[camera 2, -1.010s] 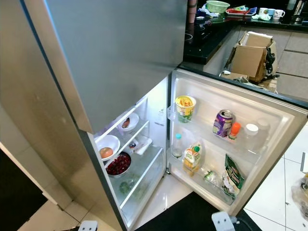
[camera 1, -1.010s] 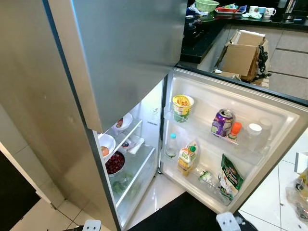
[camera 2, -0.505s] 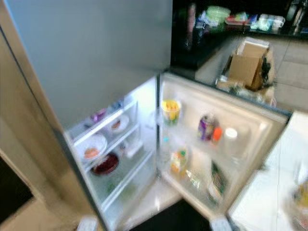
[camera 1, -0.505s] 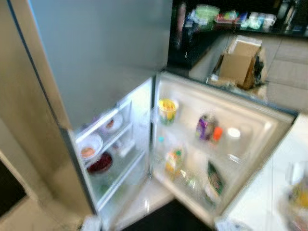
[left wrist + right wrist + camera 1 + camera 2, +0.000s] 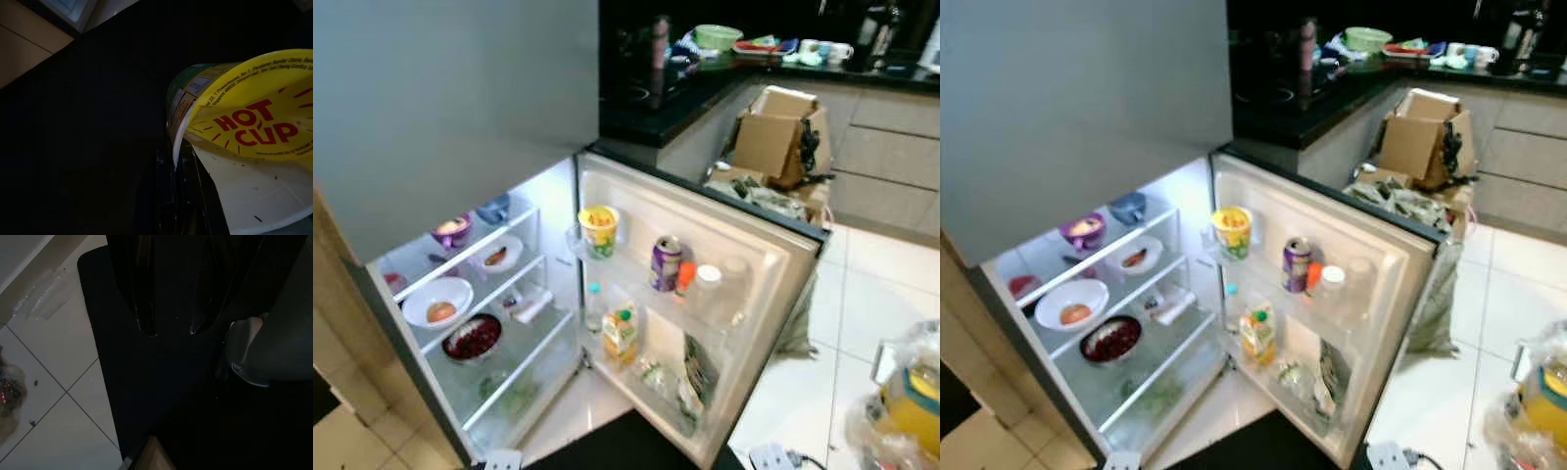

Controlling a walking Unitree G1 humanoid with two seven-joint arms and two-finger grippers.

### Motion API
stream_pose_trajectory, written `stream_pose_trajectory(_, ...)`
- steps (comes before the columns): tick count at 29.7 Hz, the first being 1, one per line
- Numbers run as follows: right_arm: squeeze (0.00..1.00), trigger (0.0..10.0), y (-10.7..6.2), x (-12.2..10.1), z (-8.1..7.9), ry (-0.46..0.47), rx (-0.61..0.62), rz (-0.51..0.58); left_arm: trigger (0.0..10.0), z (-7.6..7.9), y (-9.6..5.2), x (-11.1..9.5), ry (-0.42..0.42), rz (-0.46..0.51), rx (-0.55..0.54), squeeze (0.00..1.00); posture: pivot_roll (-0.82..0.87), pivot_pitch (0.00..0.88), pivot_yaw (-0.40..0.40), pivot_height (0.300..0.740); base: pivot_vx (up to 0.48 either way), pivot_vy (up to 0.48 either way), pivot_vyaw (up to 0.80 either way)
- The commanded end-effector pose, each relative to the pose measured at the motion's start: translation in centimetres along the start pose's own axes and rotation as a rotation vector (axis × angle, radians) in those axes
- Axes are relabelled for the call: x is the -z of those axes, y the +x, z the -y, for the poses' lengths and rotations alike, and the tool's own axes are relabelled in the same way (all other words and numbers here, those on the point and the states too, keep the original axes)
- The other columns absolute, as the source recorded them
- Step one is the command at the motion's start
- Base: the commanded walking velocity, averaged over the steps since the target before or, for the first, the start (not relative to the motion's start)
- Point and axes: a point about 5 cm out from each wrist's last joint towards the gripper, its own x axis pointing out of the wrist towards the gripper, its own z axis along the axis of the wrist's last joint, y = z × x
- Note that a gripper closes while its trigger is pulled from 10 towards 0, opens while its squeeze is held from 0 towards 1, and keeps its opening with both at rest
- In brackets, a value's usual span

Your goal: Restocking fridge

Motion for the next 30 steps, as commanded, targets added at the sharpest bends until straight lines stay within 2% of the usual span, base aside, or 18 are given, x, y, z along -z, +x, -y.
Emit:
stream_pose_trajectory(1, 0.0, 10.0, 0.1, -0.4, -0.4, -0.003, -0.015, 0.009, 10.0, -0.4, -0.1, 0.5, -0.002, -0.022, -0.015, 0.0, -0.05, 0.0, 0.006, 0.74, 0.0, 0.0, 0.0)
stream_pose_trajectory(8, 0.0, 10.0, 0.1, -0.4, -0.4, -0.01, -0.019, 0.009, 10.0, -0.4, -0.1, 0.4, 0.021, -0.019, -0.011, 0.0, -0.05, 0.0, 0.006, 0.74, 0.0, 0.0, 0.0)
stream_pose_trajectory(18, 0.0, 10.0, 0.2, -1.0, -0.3, -0.024, -0.026, 0.03, 10.0, -0.5, -0.1, 0.2, 0.023, -0.016, -0.014, 0.0, -0.05, 0.0, 0.008, 0.74, 0.0, -0.48, 0.0)
stream_pose_trajectory(20, 0.0, 10.0, 0.2, -1.3, -0.3, -0.028, -0.03, 0.041, 10.0, -0.6, -0.1, 0.2, 0.016, -0.015, -0.017, 0.0, -0.05, 0.0, 0.007, 0.74, 0.0, 0.0, 0.0)
stream_pose_trajectory(26, 0.0, 10.0, 0.5, -4.0, -0.6, -0.068, -0.079, 0.137, 10.0, -0.7, -0.1, 0.2, -0.002, -0.01, -0.029, 0.0, -0.05, 0.0, 0.005, 0.74, 0.0, 0.0, 0.0)
stream_pose_trajectory(30, 0.0, 10.0, 0.5, -4.8, -0.6, -0.083, -0.094, 0.161, 10.0, -0.7, -0.1, 0.2, -0.004, -0.009, -0.031, 0.0, -0.05, 0.0, 0.005, 0.74, 0.0, 0.0, 0.0)
